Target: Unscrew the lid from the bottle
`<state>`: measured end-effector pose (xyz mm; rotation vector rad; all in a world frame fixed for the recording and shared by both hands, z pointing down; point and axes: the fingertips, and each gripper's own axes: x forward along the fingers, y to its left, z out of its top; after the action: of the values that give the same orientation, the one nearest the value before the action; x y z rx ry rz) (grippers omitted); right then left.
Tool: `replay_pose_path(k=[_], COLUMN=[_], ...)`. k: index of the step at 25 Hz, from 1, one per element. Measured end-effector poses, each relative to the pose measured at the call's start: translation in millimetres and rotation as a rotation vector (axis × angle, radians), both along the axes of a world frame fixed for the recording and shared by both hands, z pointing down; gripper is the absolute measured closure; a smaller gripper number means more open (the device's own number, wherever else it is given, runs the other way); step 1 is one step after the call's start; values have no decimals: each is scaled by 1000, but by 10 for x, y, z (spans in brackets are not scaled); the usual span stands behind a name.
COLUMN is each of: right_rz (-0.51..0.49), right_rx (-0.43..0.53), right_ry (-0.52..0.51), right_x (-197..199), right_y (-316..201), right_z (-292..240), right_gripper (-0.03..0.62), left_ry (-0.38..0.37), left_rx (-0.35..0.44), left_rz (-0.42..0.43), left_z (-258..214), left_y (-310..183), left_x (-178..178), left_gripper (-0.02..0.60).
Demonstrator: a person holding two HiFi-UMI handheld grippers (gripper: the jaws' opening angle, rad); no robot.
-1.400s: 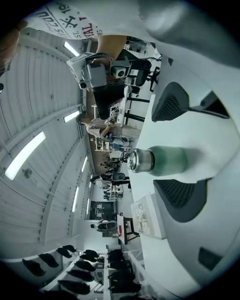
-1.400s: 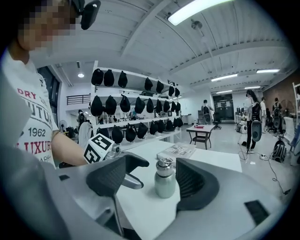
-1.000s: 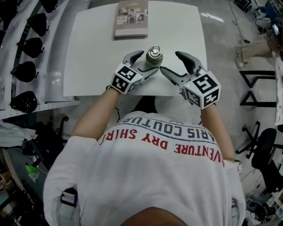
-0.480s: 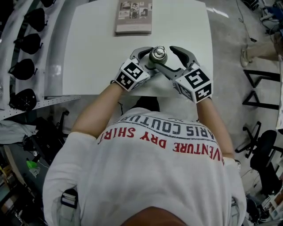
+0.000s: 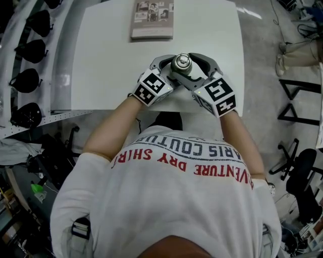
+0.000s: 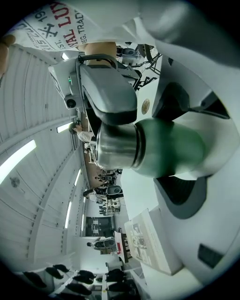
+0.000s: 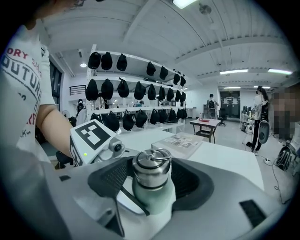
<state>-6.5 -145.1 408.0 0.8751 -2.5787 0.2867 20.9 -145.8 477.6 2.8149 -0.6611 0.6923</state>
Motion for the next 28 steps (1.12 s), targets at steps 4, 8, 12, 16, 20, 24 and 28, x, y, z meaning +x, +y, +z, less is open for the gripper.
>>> replay_pose_path(k=[4, 8, 12, 16, 20, 24, 28], right_rz=[17, 13, 15, -10, -77, -171, -268], right_rx=[16, 22, 13, 18, 31, 46, 51], right_ry=[1, -1, -26, -32, -27, -10, -1], right_x=[15, -3, -9, -7, -42, -68, -84], right_y=[-23, -25, -34, -41, -24, -6, 16], right_z=[-5, -3, -8, -2, 5, 7, -4], right_gripper=[339, 341, 342, 342, 342, 342, 342], left_ry=[2, 5, 11, -2, -25, -23, -27], left_rx=[2, 0, -1, -5, -12, -17, -20], left_rz=[1, 0, 11, 40, 97, 168, 245], left_z=[-4, -4, -5, 7, 22, 24, 19], left_y=[1, 1, 6, 1, 14, 25, 44], left_x=[7, -6, -13, -8, -29, -40, -39], left_gripper=[198, 198, 198, 199, 198, 198, 198])
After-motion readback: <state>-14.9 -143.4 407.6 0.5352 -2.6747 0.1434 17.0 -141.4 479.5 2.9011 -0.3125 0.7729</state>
